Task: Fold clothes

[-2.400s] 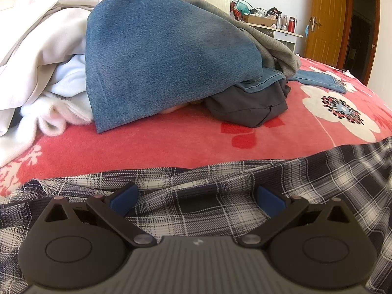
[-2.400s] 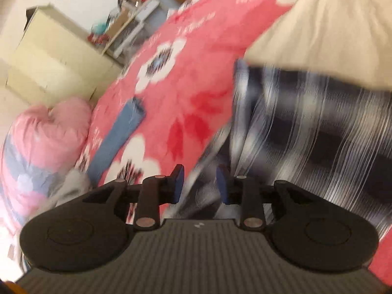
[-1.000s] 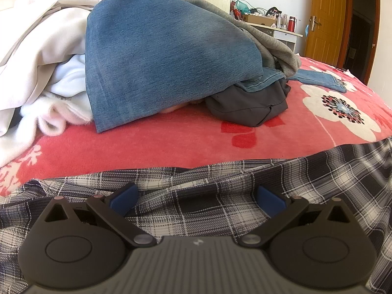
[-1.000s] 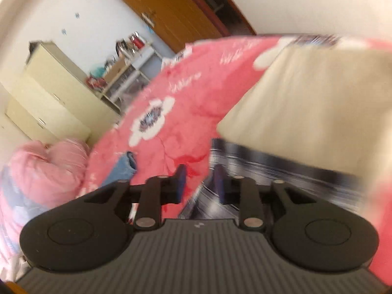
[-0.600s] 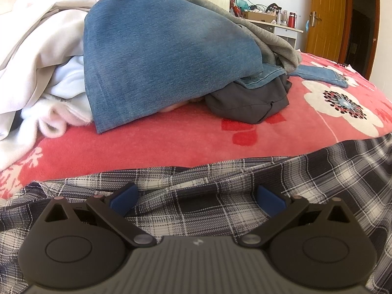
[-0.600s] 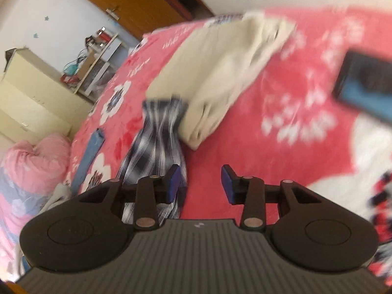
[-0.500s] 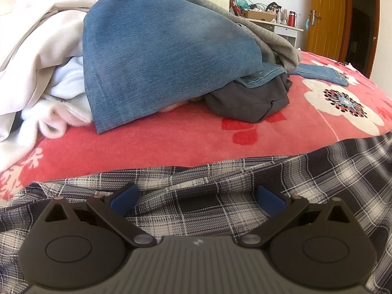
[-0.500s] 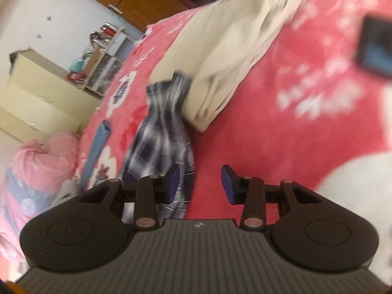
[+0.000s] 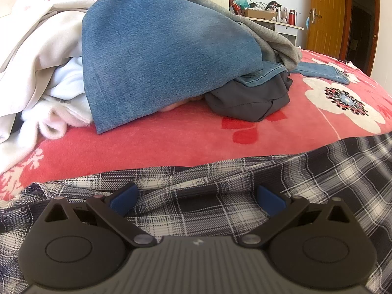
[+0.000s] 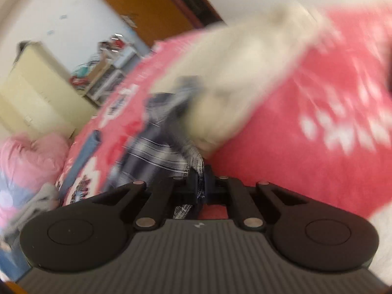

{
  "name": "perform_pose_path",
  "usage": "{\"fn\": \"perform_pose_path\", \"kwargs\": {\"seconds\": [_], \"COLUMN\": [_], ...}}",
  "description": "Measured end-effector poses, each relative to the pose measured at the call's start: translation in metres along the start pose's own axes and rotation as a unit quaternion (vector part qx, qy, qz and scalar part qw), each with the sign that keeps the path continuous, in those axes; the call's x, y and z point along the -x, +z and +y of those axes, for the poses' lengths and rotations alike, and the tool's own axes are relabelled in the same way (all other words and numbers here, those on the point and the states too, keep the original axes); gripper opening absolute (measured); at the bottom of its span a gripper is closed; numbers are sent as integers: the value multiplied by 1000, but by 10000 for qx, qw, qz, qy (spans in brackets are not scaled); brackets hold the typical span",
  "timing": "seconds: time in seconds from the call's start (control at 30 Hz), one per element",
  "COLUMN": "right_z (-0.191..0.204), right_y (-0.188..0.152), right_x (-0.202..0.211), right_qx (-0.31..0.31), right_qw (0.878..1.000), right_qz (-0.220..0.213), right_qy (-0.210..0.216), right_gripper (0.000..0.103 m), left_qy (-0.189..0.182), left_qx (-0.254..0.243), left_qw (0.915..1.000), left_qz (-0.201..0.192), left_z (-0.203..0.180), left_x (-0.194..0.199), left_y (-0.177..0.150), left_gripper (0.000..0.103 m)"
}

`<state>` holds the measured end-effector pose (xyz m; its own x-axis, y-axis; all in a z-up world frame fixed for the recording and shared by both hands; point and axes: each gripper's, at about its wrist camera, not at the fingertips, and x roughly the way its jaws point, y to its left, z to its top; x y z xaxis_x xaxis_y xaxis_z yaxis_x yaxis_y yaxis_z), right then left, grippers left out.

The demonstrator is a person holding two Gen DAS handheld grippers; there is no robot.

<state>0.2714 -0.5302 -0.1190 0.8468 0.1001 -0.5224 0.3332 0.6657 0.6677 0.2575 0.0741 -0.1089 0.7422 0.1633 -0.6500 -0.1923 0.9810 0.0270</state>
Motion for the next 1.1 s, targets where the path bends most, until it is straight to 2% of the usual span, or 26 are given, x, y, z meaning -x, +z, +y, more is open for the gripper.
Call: {"fn": "perform_pose_path", "kwargs": {"seconds": [0.13, 0.27, 0.3, 0.37, 0.5, 0.53, 0.6, 0.63, 0.7, 0.73, 0.87, 0.93, 1.03, 1.1], "right_z": [-8, -17, -14, -3, 23, 29, 40, 44, 49, 48, 19, -1, -6, -3], "right_y": [0, 0, 0, -3, -12, -16, -24, -26, -27, -24, -16, -17, -15, -15], "right_x": [4, 8, 9, 9, 2, 0, 0, 4, 14, 22, 30, 25, 29, 41], "right_qx": [-254, -507, -452, -128, 710, 1024, 1679, 1941, 2331, 2339, 1989, 1745, 1528, 1535], "right_qw": [9997, 9987, 9990, 9998, 9967, 9938, 9844, 9796, 9714, 9716, 9790, 9839, 9880, 9876], "right_qz": [-22, -44, -12, 95, 337, 375, 387, 360, 266, 161, 120, 175, 85, -148], "right_qy": [10, 21, -2, -74, -191, -236, -349, -363, -363, -323, -439, -340, -195, -300], "right_gripper": [8, 18, 21, 32, 39, 37, 9, 4, 3, 2, 1, 0, 3, 8], "left_qy": [-10, -21, -20, -18, -19, -20, -20, -20, -18, -18, -19, -22, -23, -24], "left_qx": [6, 16, 15, 14, 15, 17, 18, 18, 17, 17, 18, 20, 20, 20], "left_qw": [10000, 10000, 10000, 10000, 10000, 10000, 10000, 10000, 10000, 10000, 10000, 10000, 10000, 10000], "left_qz": [12, 4, 3, 1, -1, -1, 1, 1, 0, -1, 1, 2, 3, 3], "left_z": [0, 1, 1, 1, 0, 1, 1, 1, 1, 1, 0, 0, 1, 1], "left_x": [0, 0, 0, 0, -1, -1, 0, 0, 0, 0, 0, 0, 0, 0], "left_y": [1, 0, 0, 0, 1, 1, 1, 1, 1, 1, 1, 1, 1, 1], "left_gripper": [103, 103, 103, 103, 103, 103, 103, 103, 103, 103, 103, 103, 103, 103]}}
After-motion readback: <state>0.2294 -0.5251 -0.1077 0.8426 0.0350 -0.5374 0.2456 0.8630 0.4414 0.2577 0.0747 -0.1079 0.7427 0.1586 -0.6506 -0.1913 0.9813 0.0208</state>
